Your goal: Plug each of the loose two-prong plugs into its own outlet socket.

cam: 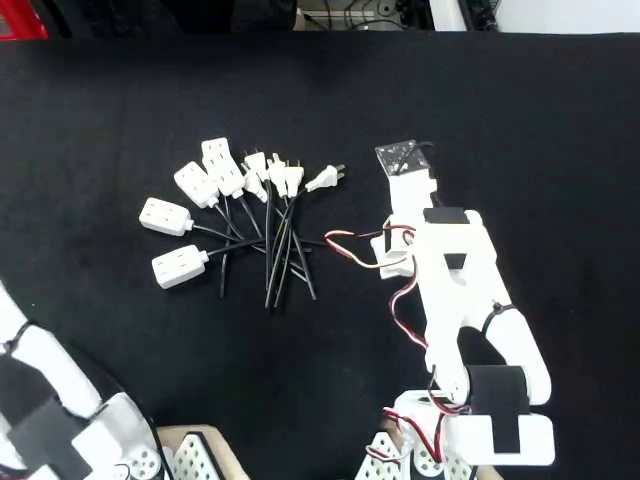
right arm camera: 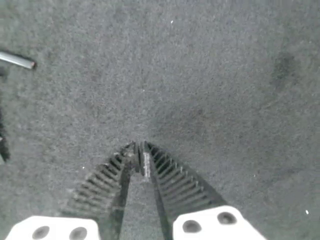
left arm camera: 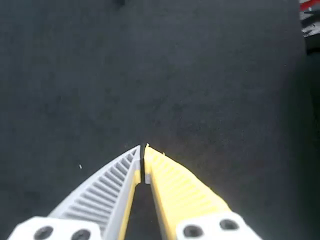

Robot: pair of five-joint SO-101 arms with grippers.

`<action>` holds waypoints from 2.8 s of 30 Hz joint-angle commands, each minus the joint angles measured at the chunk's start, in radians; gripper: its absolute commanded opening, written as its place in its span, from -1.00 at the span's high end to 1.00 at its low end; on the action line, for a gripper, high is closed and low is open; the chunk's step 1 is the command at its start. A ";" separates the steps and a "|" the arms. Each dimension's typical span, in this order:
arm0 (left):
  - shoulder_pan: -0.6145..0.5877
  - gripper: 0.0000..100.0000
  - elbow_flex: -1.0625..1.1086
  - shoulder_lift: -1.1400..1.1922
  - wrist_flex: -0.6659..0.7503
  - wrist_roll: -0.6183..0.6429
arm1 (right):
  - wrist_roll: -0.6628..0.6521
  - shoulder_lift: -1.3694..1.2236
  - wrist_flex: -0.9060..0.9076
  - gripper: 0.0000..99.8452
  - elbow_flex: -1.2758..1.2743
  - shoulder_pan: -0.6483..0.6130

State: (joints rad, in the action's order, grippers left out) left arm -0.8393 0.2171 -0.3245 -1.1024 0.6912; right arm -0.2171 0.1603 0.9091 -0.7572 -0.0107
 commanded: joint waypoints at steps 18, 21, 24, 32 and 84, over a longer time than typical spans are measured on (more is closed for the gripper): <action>0.456 0.61 0.211 -0.305 0.005 -0.141 | -0.002 0.007 0.011 0.97 0.045 0.009; 0.509 0.57 0.163 -0.115 0.006 0.012 | -0.002 0.007 0.011 0.97 0.045 0.009; 0.556 0.39 0.070 0.101 -0.008 0.186 | -0.002 0.007 0.012 0.97 0.045 0.011; 0.608 0.36 -0.200 0.508 -0.124 0.350 | -0.005 0.007 0.012 0.97 0.045 0.011; 0.570 0.94 -1.426 0.976 -0.542 -0.316 | -0.003 0.007 0.012 0.97 0.044 0.009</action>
State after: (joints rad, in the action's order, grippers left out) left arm -0.2455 -0.8984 0.6728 -1.5643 0.4089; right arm -0.2171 0.1603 0.9122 -0.7572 -0.0107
